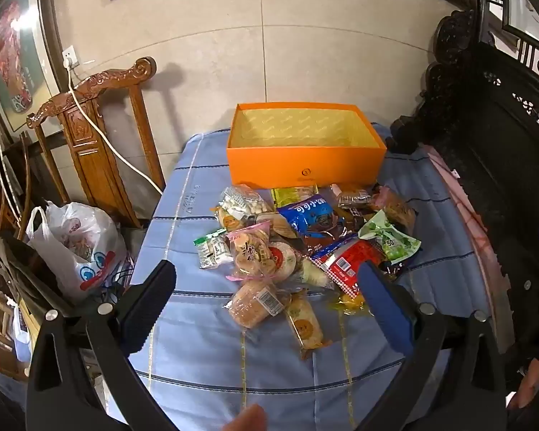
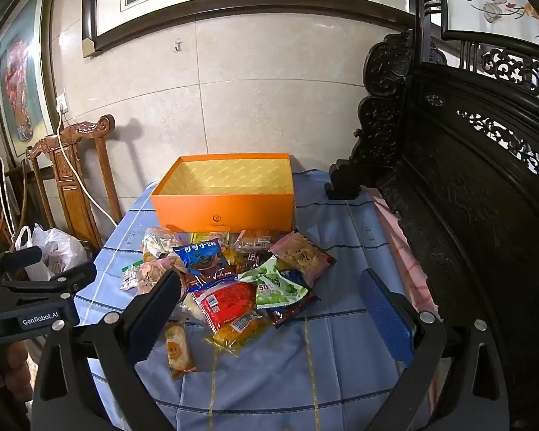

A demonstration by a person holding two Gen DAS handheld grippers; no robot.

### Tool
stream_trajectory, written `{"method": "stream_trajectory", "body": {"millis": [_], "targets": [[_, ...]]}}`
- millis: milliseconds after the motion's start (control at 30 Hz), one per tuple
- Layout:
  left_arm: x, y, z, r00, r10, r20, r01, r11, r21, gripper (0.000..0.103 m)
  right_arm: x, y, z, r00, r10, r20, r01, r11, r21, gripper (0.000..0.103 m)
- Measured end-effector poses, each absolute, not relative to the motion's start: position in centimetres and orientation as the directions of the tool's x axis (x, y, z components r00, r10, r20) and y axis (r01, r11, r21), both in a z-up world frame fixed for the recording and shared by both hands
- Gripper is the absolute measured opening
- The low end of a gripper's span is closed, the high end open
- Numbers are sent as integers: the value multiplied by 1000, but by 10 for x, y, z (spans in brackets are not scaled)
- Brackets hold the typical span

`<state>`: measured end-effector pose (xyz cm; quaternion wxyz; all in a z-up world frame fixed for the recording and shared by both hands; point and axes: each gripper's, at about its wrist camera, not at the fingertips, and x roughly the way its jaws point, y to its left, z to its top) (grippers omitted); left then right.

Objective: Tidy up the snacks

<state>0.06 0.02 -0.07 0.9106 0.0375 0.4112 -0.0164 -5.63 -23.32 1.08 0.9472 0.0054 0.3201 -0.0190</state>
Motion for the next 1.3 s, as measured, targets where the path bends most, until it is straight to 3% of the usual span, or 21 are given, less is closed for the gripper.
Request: {"method": "stream_trajectory", "body": {"millis": [167,667,867,1033,1300], "targets": [[8,0,-9,613,-20,-790,52,999,15,99,-54,-231,9,792,-31,-610,38,999,0,100],[2,12,-14,605,5,-796,10,1000,14,99,-51,-232,9,793,-30,-608,40,999,4,99],[-10,23,-28,546,-47,-836,-36,996,-79,99,-45,-233,8,795,-34,-605,44,999,1,99],[-20,37,-22,585,-212,-783,-7,964,-267,99,-48,-236,8,795,-32,-605,53,998,16,99],[-14,33,-9,620,-55,-783,-65,990,-121,99,-46,-235,9,792,-29,-610,44,999,11,99]]}}
